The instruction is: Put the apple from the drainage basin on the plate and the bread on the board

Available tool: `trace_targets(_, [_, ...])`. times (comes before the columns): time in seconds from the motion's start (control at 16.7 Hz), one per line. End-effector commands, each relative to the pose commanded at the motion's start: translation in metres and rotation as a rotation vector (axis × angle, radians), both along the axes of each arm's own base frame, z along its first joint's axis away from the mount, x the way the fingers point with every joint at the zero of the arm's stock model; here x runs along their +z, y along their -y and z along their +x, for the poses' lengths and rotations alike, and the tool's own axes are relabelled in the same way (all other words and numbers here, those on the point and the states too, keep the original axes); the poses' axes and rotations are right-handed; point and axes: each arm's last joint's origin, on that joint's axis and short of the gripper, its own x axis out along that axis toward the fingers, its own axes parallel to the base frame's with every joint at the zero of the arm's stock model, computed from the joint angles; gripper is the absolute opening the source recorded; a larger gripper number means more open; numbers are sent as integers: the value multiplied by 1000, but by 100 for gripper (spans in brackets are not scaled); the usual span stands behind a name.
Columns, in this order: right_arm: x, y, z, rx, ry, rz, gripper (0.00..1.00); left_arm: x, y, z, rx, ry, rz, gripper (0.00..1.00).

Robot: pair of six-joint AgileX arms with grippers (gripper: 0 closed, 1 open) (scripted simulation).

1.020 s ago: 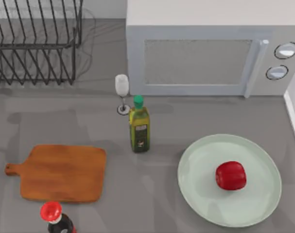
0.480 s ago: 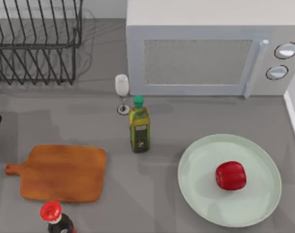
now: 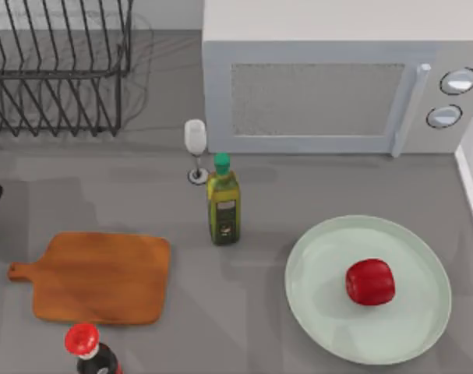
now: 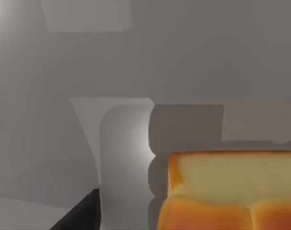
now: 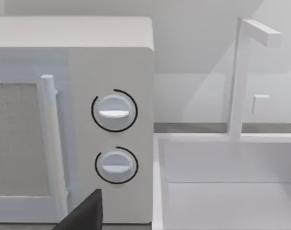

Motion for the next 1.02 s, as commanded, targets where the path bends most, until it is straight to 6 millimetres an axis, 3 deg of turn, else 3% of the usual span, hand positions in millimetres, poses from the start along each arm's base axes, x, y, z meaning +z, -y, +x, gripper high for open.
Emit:
trace_targets(0.54, [0, 0, 0, 0, 0, 0, 100, 0, 0, 0, 0, 0, 0, 2])
trace_targets(1.02, [0, 0, 0, 0, 0, 0, 100, 0, 0, 0, 0, 0, 0, 0])
